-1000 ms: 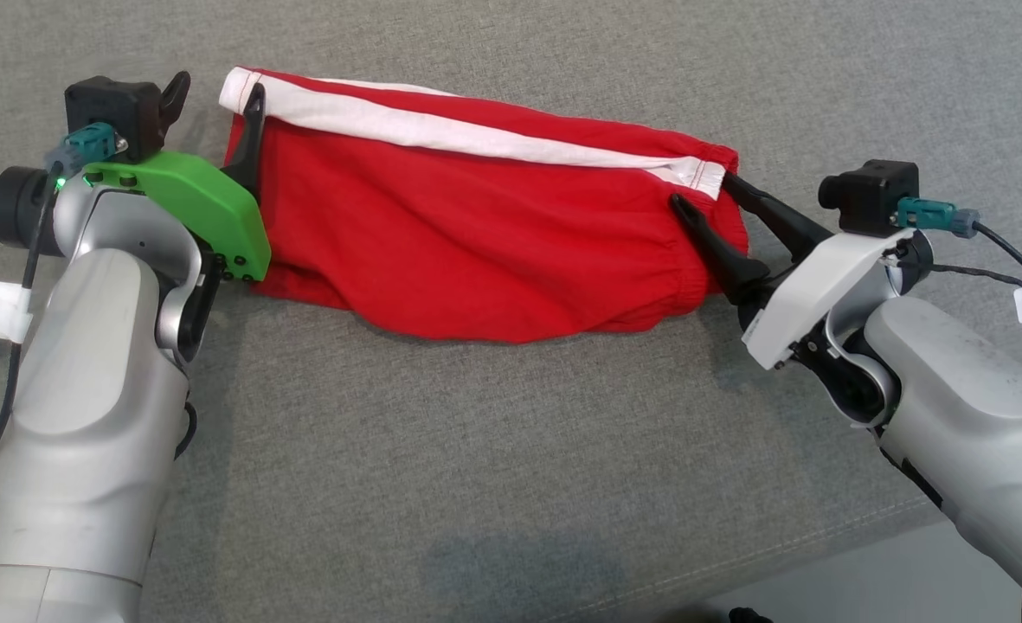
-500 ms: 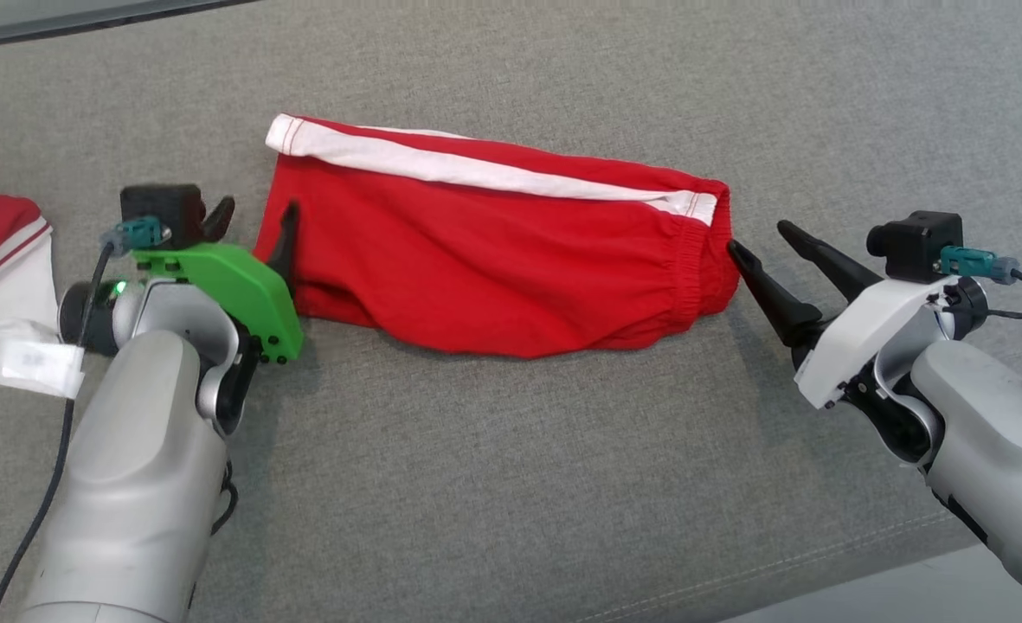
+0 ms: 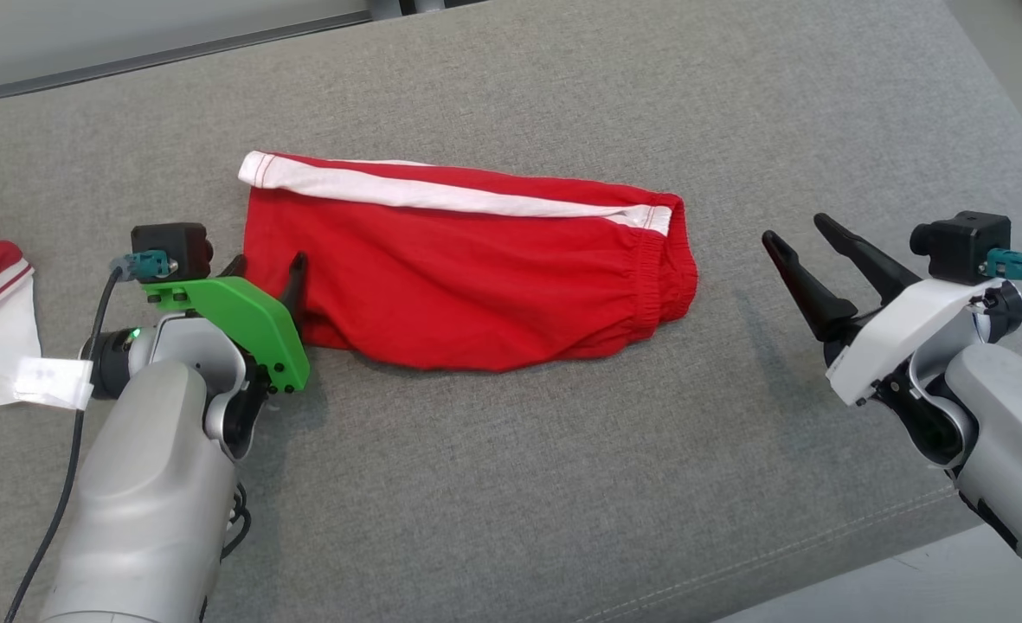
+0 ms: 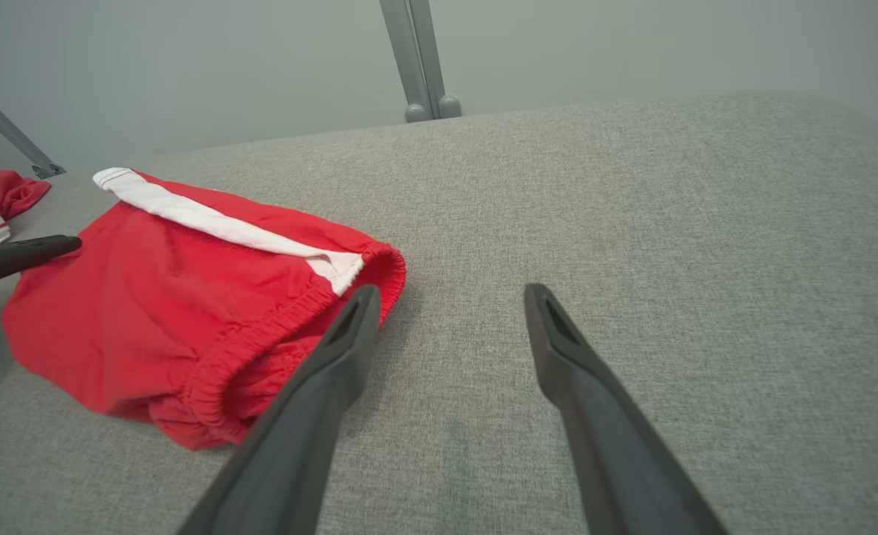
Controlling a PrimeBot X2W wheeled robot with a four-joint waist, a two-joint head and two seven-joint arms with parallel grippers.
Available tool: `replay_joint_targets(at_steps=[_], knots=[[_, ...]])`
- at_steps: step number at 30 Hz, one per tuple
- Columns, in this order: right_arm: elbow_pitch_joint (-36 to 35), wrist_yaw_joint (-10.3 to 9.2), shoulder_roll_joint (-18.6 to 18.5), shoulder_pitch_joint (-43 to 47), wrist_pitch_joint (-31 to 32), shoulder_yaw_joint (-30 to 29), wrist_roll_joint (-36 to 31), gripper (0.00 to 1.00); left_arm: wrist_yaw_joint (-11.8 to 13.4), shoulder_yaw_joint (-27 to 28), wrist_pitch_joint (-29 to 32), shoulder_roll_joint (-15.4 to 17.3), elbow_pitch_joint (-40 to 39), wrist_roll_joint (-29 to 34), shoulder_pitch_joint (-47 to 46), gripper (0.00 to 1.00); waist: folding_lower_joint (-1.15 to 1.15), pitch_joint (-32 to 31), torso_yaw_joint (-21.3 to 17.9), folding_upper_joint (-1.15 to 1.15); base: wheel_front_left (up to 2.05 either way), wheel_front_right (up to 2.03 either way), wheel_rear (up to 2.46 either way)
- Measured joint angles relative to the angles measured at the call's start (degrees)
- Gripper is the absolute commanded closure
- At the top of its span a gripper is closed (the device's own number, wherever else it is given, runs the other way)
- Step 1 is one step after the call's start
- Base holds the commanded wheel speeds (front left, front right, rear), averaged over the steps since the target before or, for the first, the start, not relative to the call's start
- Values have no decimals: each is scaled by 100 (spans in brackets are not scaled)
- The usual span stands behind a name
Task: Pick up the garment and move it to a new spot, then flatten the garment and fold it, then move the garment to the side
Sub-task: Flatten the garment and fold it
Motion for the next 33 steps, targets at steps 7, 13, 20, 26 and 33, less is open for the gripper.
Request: replay_joint_targets(at_steps=[7,13,20,26,33], knots=[[-130,0,-7,177,-10,-159,0,0,19,13,163,-11,280,-38,13,29,0,-29,-108,0,0,0,0],[-318,0,2,218,-10,-364,-57,0,118,51,211,-13,353,-74,13,17,0,-45,-129,0,0,0,0],[-464,0,20,310,-10,-460,-155,0,109,-67,331,-41,468,-81,12,13,0,-67,-135,0,0,0,0],[-558,0,25,428,-10,-555,-233,0,38,-207,338,-43,477,-81,13,100,0,-86,-140,0,0,0,0],[-559,0,9,611,-12,-816,-278,0,-75,-376,247,-81,421,-126,153,100,0,-195,-95,0,0,0,0]])
